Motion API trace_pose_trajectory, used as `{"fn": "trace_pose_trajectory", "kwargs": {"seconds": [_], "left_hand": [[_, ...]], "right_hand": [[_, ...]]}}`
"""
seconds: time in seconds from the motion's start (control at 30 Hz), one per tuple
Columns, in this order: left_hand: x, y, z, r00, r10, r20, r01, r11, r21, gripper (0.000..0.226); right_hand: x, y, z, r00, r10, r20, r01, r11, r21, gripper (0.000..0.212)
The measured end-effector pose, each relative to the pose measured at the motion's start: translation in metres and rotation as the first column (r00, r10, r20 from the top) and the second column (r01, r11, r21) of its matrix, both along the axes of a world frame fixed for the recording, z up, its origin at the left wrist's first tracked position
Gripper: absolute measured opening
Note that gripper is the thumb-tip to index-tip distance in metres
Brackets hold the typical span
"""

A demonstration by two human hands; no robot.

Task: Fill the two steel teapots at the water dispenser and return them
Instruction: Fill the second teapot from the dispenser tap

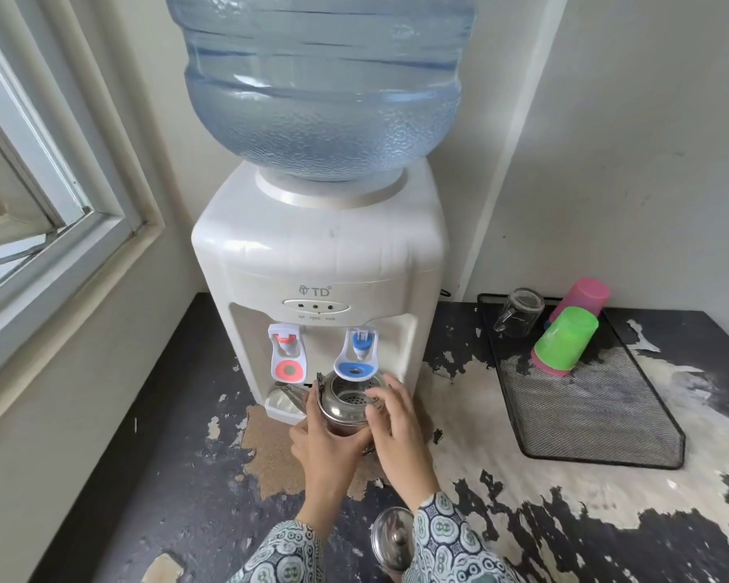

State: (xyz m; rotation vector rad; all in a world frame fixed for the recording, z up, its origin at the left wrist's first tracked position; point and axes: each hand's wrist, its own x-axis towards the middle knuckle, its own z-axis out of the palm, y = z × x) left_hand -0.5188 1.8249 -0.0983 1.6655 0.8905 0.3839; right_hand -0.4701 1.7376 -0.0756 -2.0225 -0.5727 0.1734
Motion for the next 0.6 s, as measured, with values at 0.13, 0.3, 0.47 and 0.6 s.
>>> {"fn": "trace_pose_trajectory", "kwargs": {"seconds": [0.13, 0.3, 0.47, 0.6], "left_hand": [[-0.002, 0.001, 0.000, 1.000, -0.012, 0.010, 0.012, 1.000, 0.022, 0.102], [0.000, 0.010, -0.001, 0.994, -0.106, 0.016, 0.106, 0.994, -0.002, 0.102], [0.004, 0.016, -0.001, 0.985, -0.134, -0.111, 0.143, 0.987, 0.069, 0.106], [0.004, 0.022, -0.002, 0.968, -0.170, -0.187, 0.183, 0.982, 0.054, 0.115]], "right_hand": [[0.002, -0.003, -0.009, 0.999, 0.022, 0.034, -0.023, 0.999, 0.042, 0.020], [0.008, -0.006, -0.011, 0.998, 0.070, 0.008, -0.070, 0.997, 0.045, 0.024], [0.011, -0.006, -0.012, 0.996, 0.088, -0.016, -0.087, 0.996, 0.036, 0.028], [0.012, -0.005, -0.012, 0.995, 0.099, -0.010, -0.099, 0.995, 0.026, 0.029]]}}
